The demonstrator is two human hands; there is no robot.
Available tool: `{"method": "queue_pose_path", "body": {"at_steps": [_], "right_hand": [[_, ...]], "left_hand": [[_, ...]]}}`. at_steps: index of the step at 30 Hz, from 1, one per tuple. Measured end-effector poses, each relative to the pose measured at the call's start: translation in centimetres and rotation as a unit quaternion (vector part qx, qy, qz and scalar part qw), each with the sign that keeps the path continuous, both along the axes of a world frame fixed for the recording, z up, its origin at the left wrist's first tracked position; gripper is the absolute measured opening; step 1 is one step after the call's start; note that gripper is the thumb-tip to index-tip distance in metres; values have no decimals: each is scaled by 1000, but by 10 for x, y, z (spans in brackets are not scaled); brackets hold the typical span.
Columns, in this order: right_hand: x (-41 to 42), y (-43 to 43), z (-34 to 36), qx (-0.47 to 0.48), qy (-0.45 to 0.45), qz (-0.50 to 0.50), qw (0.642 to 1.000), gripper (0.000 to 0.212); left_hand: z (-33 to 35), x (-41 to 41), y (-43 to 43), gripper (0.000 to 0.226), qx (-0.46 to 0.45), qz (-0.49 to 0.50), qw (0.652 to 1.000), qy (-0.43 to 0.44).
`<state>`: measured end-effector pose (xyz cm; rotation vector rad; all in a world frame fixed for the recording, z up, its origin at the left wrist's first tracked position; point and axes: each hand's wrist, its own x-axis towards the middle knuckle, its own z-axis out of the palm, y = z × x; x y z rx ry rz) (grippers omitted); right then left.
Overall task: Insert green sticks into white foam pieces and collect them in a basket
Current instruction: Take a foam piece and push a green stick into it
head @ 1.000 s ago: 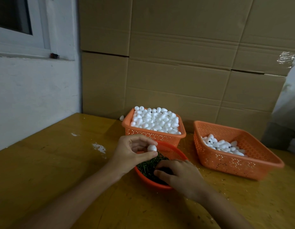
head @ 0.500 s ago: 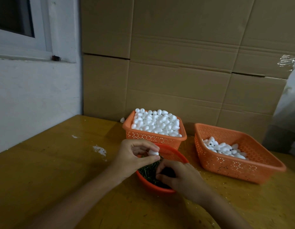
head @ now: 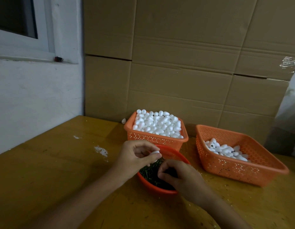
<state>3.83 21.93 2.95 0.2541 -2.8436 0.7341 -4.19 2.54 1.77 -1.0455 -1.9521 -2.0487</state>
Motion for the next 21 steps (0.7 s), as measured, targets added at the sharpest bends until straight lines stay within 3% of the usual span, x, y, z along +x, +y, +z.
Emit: {"method": "queue_pose_path", "body": {"at_steps": [8,21], "right_hand": [[-3,-1,-6,3,18,-25,1000,3],[-5,8,-3,-23,3,0,1000,23]], "left_hand": [[2,1,-2,10,7,2,1000,-23],[3,3,-2,24,23,-1,999,-43]]}}
